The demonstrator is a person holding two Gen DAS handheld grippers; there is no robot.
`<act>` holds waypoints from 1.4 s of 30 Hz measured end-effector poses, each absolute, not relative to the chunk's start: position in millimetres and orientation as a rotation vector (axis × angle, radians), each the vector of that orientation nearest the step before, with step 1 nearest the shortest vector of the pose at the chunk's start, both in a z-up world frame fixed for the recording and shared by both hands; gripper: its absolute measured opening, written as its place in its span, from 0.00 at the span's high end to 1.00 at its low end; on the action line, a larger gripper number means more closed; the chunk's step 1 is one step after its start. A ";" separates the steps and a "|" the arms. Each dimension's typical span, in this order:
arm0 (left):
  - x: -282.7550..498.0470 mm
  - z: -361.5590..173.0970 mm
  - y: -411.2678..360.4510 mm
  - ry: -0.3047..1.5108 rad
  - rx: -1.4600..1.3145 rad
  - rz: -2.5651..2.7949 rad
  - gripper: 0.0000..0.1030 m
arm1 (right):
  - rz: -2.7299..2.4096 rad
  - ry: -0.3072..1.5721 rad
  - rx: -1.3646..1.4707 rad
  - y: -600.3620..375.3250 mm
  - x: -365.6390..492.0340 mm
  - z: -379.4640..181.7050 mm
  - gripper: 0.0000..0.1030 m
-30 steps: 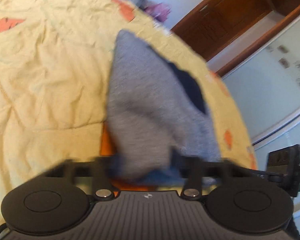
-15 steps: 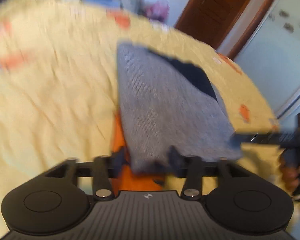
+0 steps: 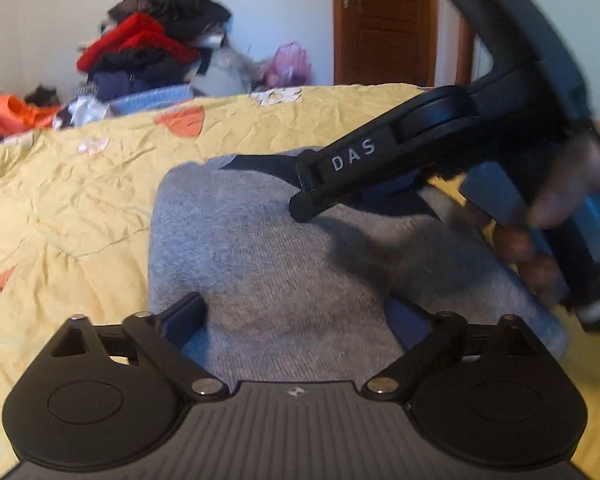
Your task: Fold small clothes
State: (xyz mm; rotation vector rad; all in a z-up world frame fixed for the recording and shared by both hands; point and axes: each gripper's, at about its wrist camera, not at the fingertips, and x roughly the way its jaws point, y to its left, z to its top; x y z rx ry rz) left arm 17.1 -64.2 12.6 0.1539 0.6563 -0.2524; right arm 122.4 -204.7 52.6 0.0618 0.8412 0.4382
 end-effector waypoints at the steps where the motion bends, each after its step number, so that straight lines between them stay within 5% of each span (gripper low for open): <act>1: 17.4 10.7 -67.1 0.653 0.169 -0.249 0.02 | 0.440 0.824 0.052 -208.0 124.3 49.6 0.34; 14: 15.6 6.9 -71.9 0.639 0.173 -0.242 0.00 | 0.464 0.734 0.160 -206.6 72.3 77.6 0.31; 18: 14.4 7.0 -73.5 0.636 0.180 -0.243 0.00 | 0.507 0.784 0.079 -203.1 65.5 49.4 0.33; 20: 13.0 7.0 -72.6 0.629 0.185 -0.248 0.00 | 0.516 0.785 0.121 -210.8 71.2 47.5 0.37; 24: -3.8 16.8 -60.9 0.597 0.154 -0.229 0.00 | 0.432 0.834 0.132 -217.9 85.8 56.1 0.74; 28: -50.4 31.1 -41.2 0.522 0.092 -0.294 0.00 | 0.476 0.765 0.207 -231.9 36.4 77.5 0.50; 32: -58.8 22.8 -45.5 0.576 0.081 -0.410 0.00 | 0.588 0.836 0.227 -231.1 -0.9 62.1 0.42; 35: -39.9 5.4 -49.1 0.678 0.093 -0.376 0.00 | 0.558 0.825 0.235 -242.7 -2.1 36.5 0.60; 36: -38.0 9.2 -45.9 0.690 0.071 -0.383 0.01 | 0.535 0.839 0.279 -250.8 1.5 35.4 0.76; 37: -38.1 16.5 -38.8 0.700 0.022 -0.390 0.01 | 0.494 0.869 0.315 -257.5 4.5 37.4 0.80; 39: -43.6 30.7 -18.7 0.672 -0.067 -0.385 0.01 | 0.467 0.863 0.364 -270.7 -1.1 47.8 0.68; 42: -38.4 37.4 27.0 0.699 -0.288 -0.334 0.01 | 0.485 0.837 0.409 -292.1 -19.2 57.3 0.19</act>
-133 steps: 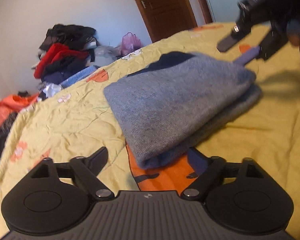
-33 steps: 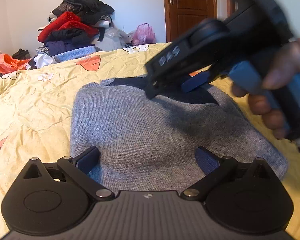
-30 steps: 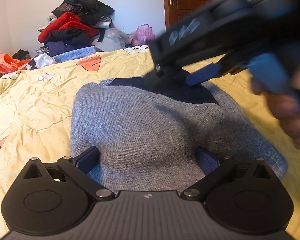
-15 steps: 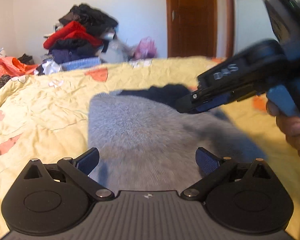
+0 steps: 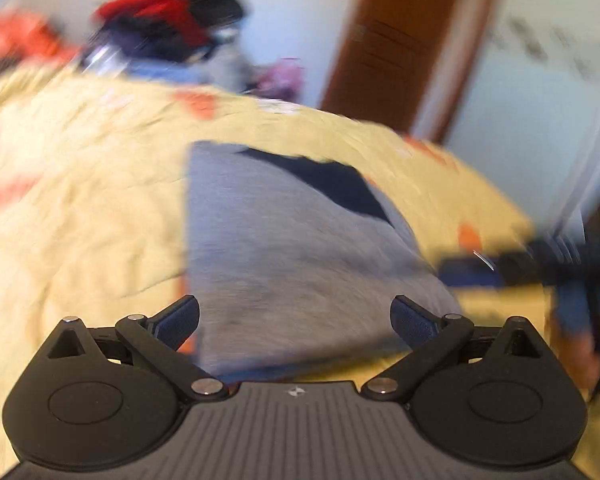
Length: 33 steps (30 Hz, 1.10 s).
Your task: Fold small clothes
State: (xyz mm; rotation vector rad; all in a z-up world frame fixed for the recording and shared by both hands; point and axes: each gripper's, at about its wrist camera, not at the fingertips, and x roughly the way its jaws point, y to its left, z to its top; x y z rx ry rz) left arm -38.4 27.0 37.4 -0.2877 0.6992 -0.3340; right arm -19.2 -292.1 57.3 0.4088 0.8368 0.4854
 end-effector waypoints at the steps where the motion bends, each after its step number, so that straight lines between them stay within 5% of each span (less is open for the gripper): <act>1: -30.4 33.3 43.3 0.742 -0.385 -0.317 0.01 | 0.459 0.847 0.411 -298.7 -21.8 56.3 0.13; 5: -5.6 10.6 79.6 0.860 -0.672 -0.341 0.06 | 0.426 0.909 0.460 -315.5 -11.7 39.0 0.18; 8: -1.5 5.4 75.5 0.905 -0.736 -0.388 0.21 | 0.529 0.978 0.588 -312.6 -1.9 30.7 0.25; 11: 9.4 -4.0 72.1 1.002 -0.759 -0.418 0.70 | 0.553 1.026 0.611 -304.3 8.0 23.3 0.66; 12: 9.2 -6.6 69.3 1.025 -0.751 -0.417 0.75 | 0.539 1.052 0.601 -302.0 11.6 20.6 0.79; 17: -1.1 11.2 66.0 0.994 -0.693 -0.414 0.82 | 0.570 1.056 0.577 -298.2 7.2 27.6 0.80; 24: -35.7 21.4 71.1 0.997 -0.582 -0.459 0.79 | 0.656 1.039 0.533 -302.3 -26.1 45.2 0.80; 27: -44.5 11.8 72.0 0.973 -0.558 -0.404 0.73 | 0.583 1.048 0.537 -303.7 -29.2 29.1 0.71; 28: -50.1 16.9 72.0 0.950 -0.534 -0.381 0.68 | 0.575 1.035 0.569 -305.1 -32.4 28.6 0.63; 30: -67.5 33.5 68.0 0.869 -0.426 -0.312 0.31 | 0.523 0.987 0.530 -303.6 -45.4 39.4 0.45; 31: -79.9 42.5 64.2 0.801 -0.360 -0.277 0.24 | 0.482 0.945 0.472 -300.9 -55.6 47.7 0.31; 33: -101.1 52.0 50.5 0.656 -0.230 -0.232 0.17 | 0.409 0.864 0.344 -292.8 -78.7 59.8 0.26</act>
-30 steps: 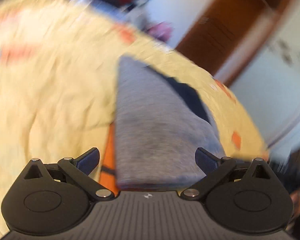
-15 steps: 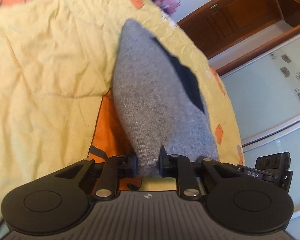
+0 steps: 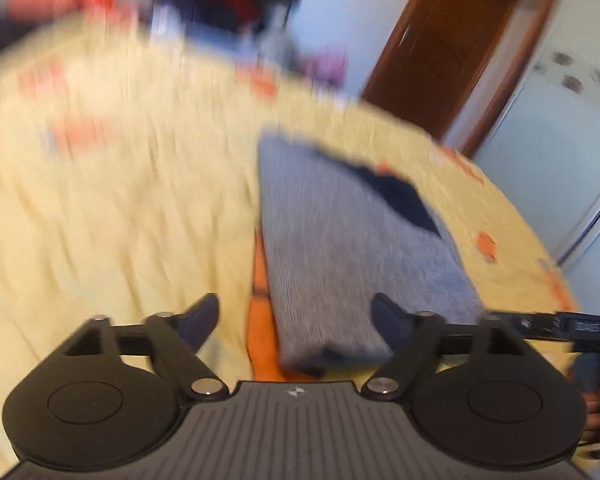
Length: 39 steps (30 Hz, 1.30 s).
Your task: Fold small clothes
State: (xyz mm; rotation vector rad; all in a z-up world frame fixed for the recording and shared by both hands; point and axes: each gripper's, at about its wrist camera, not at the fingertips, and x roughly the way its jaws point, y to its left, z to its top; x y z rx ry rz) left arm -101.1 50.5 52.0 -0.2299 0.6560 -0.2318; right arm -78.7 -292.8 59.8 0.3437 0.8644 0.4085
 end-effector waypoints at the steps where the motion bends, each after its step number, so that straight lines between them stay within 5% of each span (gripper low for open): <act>1: -106.7 51.7 43.5 0.621 -0.179 -0.223 0.17 | 0.393 0.845 0.306 -288.2 -89.0 61.7 0.26; 8: -118.5 14.7 -0.6 0.696 -0.022 -0.177 0.13 | 0.270 0.824 0.034 -250.1 -125.0 38.3 0.00; 14: -114.2 3.9 -12.9 0.718 0.041 -0.184 0.00 | 0.106 0.743 -0.085 -217.7 -129.7 24.3 0.00; 25: -111.2 2.7 -10.8 0.720 0.043 -0.166 0.00 | 0.026 0.694 -0.047 -214.1 -138.7 18.9 0.00; 31: -108.0 2.5 -12.2 0.723 0.047 -0.155 0.00 | 0.087 0.838 -0.083 -207.3 -133.3 30.7 0.00; 39: -109.5 2.2 -12.1 0.721 0.046 -0.141 0.00 | 0.086 0.715 -0.070 -206.1 -145.9 19.6 0.00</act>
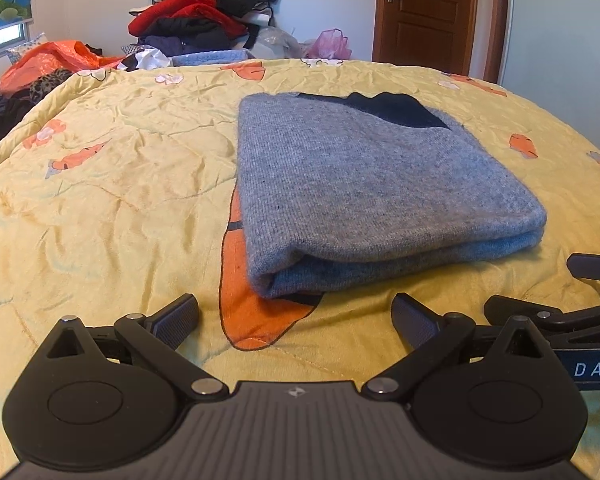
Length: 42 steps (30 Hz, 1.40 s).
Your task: Fold small clothes
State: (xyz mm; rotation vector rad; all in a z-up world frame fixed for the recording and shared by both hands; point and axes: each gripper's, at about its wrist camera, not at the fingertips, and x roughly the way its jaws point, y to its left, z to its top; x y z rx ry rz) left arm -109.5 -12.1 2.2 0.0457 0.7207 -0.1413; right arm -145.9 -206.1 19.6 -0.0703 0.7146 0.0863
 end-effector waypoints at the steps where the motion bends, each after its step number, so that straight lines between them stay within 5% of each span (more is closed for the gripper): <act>1: -109.5 2.2 -12.1 0.721 0.045 -0.142 0.00 | 0.085 0.714 -0.071 -205.7 -146.0 19.6 0.00; 42: -110.6 2.2 -10.6 0.719 0.040 -0.133 0.00 | 0.027 0.680 -0.007 -206.7 -146.1 19.7 0.00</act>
